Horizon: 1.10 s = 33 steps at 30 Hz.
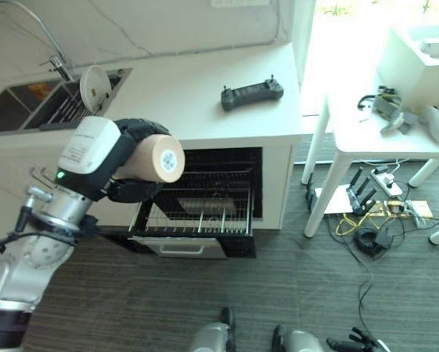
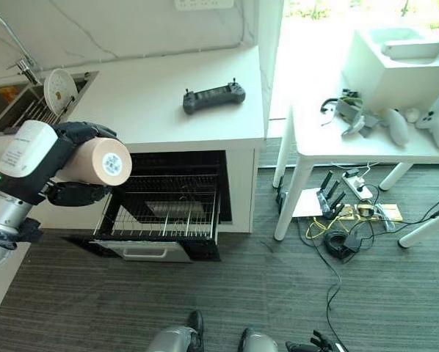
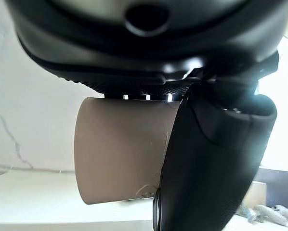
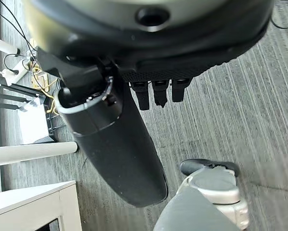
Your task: Place the dishes in the dishwasher.
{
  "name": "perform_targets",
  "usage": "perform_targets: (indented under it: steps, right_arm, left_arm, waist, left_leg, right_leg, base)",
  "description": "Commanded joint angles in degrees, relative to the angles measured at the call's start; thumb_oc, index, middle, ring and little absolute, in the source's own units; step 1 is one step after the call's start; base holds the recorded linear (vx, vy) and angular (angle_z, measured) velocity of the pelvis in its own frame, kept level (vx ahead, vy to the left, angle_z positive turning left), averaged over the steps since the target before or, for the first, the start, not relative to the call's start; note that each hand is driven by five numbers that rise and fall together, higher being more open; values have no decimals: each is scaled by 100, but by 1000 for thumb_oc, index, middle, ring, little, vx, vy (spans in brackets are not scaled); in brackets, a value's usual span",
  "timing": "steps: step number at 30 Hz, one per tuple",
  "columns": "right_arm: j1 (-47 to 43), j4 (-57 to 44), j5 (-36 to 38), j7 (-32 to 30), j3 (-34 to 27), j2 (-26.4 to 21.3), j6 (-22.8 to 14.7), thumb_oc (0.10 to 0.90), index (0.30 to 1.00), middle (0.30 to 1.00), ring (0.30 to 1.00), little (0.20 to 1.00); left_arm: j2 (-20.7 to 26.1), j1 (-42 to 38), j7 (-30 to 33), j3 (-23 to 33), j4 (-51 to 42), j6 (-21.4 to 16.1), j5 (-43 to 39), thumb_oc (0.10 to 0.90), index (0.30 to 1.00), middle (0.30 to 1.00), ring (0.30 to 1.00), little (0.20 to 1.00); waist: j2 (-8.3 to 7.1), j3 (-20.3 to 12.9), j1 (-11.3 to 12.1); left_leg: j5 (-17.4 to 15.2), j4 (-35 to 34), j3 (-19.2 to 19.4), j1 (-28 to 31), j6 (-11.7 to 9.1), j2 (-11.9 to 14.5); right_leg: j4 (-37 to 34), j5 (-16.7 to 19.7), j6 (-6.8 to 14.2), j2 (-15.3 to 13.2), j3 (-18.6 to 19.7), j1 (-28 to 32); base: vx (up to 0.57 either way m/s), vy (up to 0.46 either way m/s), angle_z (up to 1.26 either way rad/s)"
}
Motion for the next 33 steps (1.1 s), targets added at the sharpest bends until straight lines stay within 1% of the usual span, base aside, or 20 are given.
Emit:
perform_targets:
  steps: [1,2,4,5,6,8,10,13,15,16,17,18,19,20,21,23,25,26,29,33]
  right_arm:
    - [111,-375,148,-141,-95,41,-100,800,900,900,900,900]
    - [123,-427,104,-134,-96,61,-83,800,900,900,900,900]
    - [108,-470,30,-110,-61,68,-57,800,900,900,900,900]
    - [43,-422,16,-77,0,54,-63,800,900,900,900,900]
    - [19,-382,-22,-39,11,52,-87,800,900,900,900,900]
    - [-35,-272,33,106,27,4,-236,800,900,900,900,900]
    - [-33,-322,148,129,91,-84,-380,800,900,900,900,900]
    - [1,-521,316,60,55,-192,-455,800,900,900,900,900]
    - [40,-693,450,63,-36,-294,-699,800,900,900,900,900]
    - [68,-992,566,68,-98,-343,-776,800,900,900,900,900]
    - [105,-1310,732,32,-138,-369,-951,800,900,900,900,900]
    - [115,-1507,811,8,-179,-384,-998,800,900,900,900,900]
    - [154,-1941,881,-48,-234,-377,-1151,800,900,900,900,900]
    - [185,-2490,786,-89,-310,-368,-1454,800,900,900,900,900]
    - [191,-2565,781,-98,-320,-366,-1464,800,900,900,900,900]
    - [210,-3706,602,-468,-394,-330,-1793,800,900,900,900,900]
    - [282,-4994,458,-898,-505,-229,-1925,800,900,900,900,900]
    - [315,-5358,361,-1011,-533,-190,-1974,800,900,900,900,900]
    - [307,-6236,278,-1126,-561,-170,-2242,800,900,900,900,900]
    - [181,-6997,123,-1113,-468,-260,-2599,800,900,900,900,900]
  left_arm:
    - [469,-473,656,461,-251,58,-117,400,300,300,300,300]
    - [523,-500,689,415,-221,87,-141,400,300,300,300,300]
    - [595,-520,735,394,-203,154,-153,400,300,300,300,300]
    - [660,-581,755,388,-251,301,-162,400,300,300,300,300]
    - [723,-625,740,376,-266,412,-214,400,300,300,300,300]
    - [924,-699,698,359,-204,489,-411,400,300,300,300,300]
    - [1011,-651,617,404,-165,398,-619,400,300,300,300,300]
    - [1065,-611,550,407,-212,419,-771,400,300,300,300,300]
    - [1125,-613,454,422,-226,512,-1039,400,300,300,300,300]
    - [1120,-600,368,407,-218,534,-1280,400,300,300,300,300]
    - [1117,-587,168,388,-211,500,-1779,400,300,300,300,300]
    - [1068,-581,37,393,-225,499,-1999,400,300,300,300,300]
    - [849,-532,-234,367,-224,472,-2627,400,300,300,300,300]
    - [439,-433,-471,268,-205,483,-3194,400,300,300,300,300]
    - [382,-423,-496,247,-200,481,-3227,400,300,300,300,300]
    - [-372,-364,-603,-89,-166,418,-3792,400,300,300,300,300]
    - [-1165,-247,-679,-390,-236,227,-4191,400,300,300,300,300]
    - [-1422,-184,-746,-490,-277,194,-4288,400,300,300,300,300]
    - [-2104,-71,-886,-804,-301,130,-4612,400,300,300,300,300]
    - [-2635,-92,-807,-1118,-224,254,-5083,400,300,300,300,300]
  waist:
    - [162,-164,-107]
    - [155,-144,-134]
    - [154,-132,-140]
    - [155,-129,-126]
    - [98,-96,-120]
    - [-37,-77,-54]
    - [-132,-169,-13]
    - [-172,-247,-8]
    - [-186,-313,-21]
    - [-194,-345,-48]
    - [-201,-364,-74]
    - [-207,-371,-85]
    - [-214,-383,-111]
    - [-227,-400,-154]
    - [-226,-405,-158]
    - [-288,-436,-235]
    - [-348,-455,-330]
    - [-362,-460,-358]
    - [-396,-466,-444]
    - [-415,-476,-531]
  left_leg:
    - [-997,370,-168,-18,103,12]
    - [-1039,370,-185,11,166,-37]
    - [-1067,370,-131,6,158,8]
    - [-1077,370,-97,-34,113,99]
    - [-1133,370,-57,-5,131,92]
    - [-1191,370,116,24,116,180]
    - [-1191,370,278,-1,37,286]
    - [-1178,370,409,-13,-58,396]
    - [-1175,370,468,-13,-124,446]
    - [-1170,370,483,-24,-148,473]
    - [-1169,370,498,-26,-162,492]
    - [-1173,370,501,-20,-169,497]
    - [-1192,370,520,7,-176,505]
    - [-1225,370,547,57,-167,505]
    - [-1231,370,551,65,-167,505]
    - [-1291,370,585,149,-135,500]
    - [-1329,370,627,232,-102,501]
    - [-1337,370,635,255,-91,499]
    - [-1366,370,683,329,-69,500]
    - [-1385,370,760,402,-59,522]
  right_leg:
    - [787,311,461,-177,-165,69]
    - [1049,366,465,-177,-104,-103]
    - [708,323,435,-118,-111,-158]
    - [-114,297,423,-24,-203,-70]
    - [-288,395,500,-102,-209,-174]
    - [-288,212,569,-208,-135,-266]
    - [-288,16,569,-226,-192,-267]
    - [-288,-106,536,-266,-268,-215]
    - [-288,-178,522,-282,-318,-169]
    - [-288,-208,513,-280,-304,-157]
    - [-288,-225,502,-286,-302,-147]
    - [-288,-235,499,-293,-307,-141]
    - [-288,-253,493,-309,-330,-122]
    - [-288,-267,498,-332,-328,-105]
    - [-288,-267,501,-335,-327,-102]
    - [-288,-255,528,-358,-291,-78]
    - [-288,-238,539,-375,-262,-44]
    - [-288,-233,540,-376,-251,-34]
    - [-288,-218,527,-369,-205,-13]
    - [-288,-223,504,-339,-126,-3]
  base:
    - [73,177,5]
    - [70,97,19]
    - [69,-27,25]
    - [55,-130,10]
    - [50,-179,-10]
    - [56,-177,-21]
    - [52,-173,-17]
    - [41,-81,-10]
    - [60,-55,-20]
    - [39,-41,-26]
    - [36,-39,-17]
    - [0,0,0]
    - [29,-6,7]
    - [0,0,0]
    - [22,4,-5]
    - [22,-3,8]
    - [13,5,8]
    - [15,22,-3]
    - [4,18,-10]
    - [-3,13,-12]
